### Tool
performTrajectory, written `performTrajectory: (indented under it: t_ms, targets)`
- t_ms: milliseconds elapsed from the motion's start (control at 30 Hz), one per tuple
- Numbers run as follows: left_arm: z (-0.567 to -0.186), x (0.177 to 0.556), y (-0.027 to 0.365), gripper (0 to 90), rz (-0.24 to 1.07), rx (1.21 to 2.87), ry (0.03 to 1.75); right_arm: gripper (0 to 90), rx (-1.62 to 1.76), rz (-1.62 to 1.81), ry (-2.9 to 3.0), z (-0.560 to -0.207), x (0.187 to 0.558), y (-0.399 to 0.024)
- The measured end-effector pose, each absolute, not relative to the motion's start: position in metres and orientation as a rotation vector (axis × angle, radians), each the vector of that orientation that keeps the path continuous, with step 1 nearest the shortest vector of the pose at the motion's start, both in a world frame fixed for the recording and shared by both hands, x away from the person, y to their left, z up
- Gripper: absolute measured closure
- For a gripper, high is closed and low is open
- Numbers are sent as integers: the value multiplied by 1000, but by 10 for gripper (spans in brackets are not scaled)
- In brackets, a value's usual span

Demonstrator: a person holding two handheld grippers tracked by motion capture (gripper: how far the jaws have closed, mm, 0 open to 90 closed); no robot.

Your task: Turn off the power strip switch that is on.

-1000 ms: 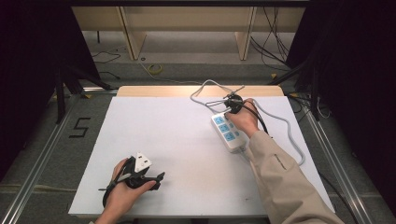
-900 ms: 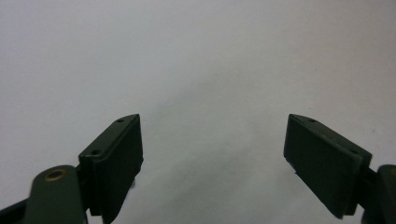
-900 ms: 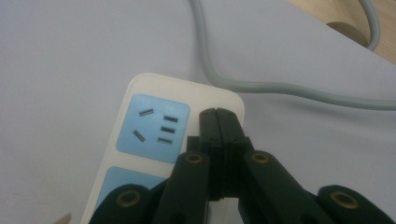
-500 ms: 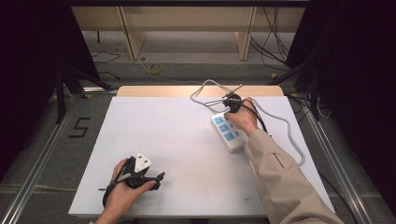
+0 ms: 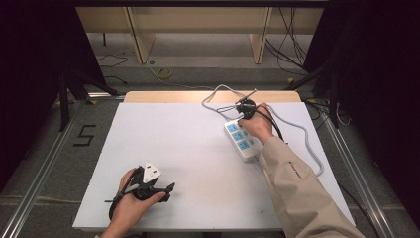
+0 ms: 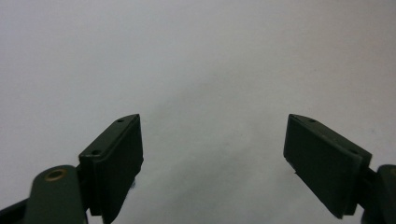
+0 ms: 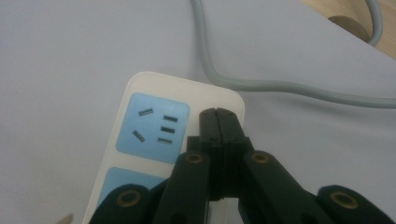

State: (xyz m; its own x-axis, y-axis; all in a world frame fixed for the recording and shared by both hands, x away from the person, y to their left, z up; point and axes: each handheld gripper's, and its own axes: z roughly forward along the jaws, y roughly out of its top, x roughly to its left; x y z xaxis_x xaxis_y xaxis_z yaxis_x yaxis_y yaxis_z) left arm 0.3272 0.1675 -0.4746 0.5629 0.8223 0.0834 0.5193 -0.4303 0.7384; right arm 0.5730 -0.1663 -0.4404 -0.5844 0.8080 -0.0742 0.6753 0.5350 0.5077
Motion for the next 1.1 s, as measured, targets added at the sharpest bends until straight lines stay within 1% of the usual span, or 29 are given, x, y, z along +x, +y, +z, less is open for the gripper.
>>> performTrajectory:
  t_ms: [1100]
  targets:
    - [-475,328,168,197,579,2124,1067,900,1226,620,2469,-442,572,-165]
